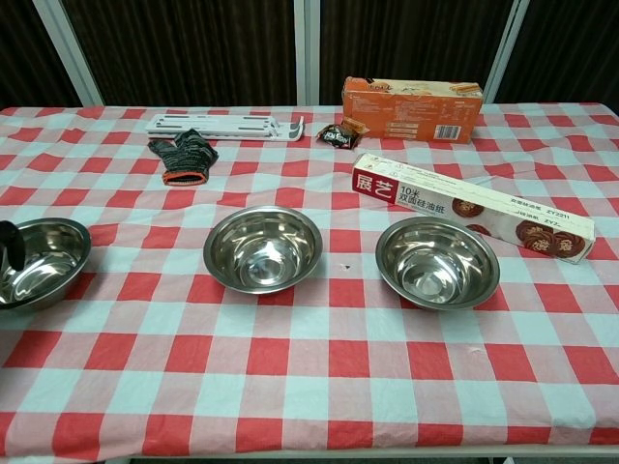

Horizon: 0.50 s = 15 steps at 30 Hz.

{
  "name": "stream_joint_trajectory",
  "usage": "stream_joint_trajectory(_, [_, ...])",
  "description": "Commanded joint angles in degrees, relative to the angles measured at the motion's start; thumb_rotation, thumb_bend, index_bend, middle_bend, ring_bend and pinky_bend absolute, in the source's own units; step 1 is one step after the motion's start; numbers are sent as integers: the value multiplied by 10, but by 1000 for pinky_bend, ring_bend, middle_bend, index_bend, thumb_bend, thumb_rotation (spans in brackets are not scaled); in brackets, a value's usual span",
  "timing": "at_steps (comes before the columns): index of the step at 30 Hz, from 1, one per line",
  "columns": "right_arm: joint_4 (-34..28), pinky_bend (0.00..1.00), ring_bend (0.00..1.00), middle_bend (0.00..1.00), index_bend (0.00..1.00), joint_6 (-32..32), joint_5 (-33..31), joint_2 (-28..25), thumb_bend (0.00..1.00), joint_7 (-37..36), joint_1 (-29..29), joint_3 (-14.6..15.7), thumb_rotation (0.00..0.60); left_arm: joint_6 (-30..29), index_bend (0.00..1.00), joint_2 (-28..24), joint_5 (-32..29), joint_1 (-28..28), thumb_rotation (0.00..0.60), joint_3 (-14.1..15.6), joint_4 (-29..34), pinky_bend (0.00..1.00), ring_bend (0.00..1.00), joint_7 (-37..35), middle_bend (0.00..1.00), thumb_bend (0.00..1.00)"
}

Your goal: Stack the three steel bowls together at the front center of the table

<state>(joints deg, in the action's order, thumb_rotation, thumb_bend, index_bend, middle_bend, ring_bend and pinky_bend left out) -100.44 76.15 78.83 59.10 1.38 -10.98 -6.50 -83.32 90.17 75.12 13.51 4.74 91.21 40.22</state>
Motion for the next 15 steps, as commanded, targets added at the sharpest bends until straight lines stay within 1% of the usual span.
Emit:
stream_joint_trajectory(1, [-2,0,0,0,0,0,0,0,42,2,0,0,600,10,482,11,-2,1,600,-10,-25,577,476,-6,563,171])
stream_joint_trajectory(7, [-5,0,0,0,0,0,-3,0,42,8,0,1,600,36,487,24,-11,4,600,-19,-60,577,476,-6,564,171])
stream_joint_trajectory(15, [-4,0,0,0,0,-4,-8,1,42,15,-1,2,600,59,505,41,-10,19,600,-32,-87,582,476,22,578,192])
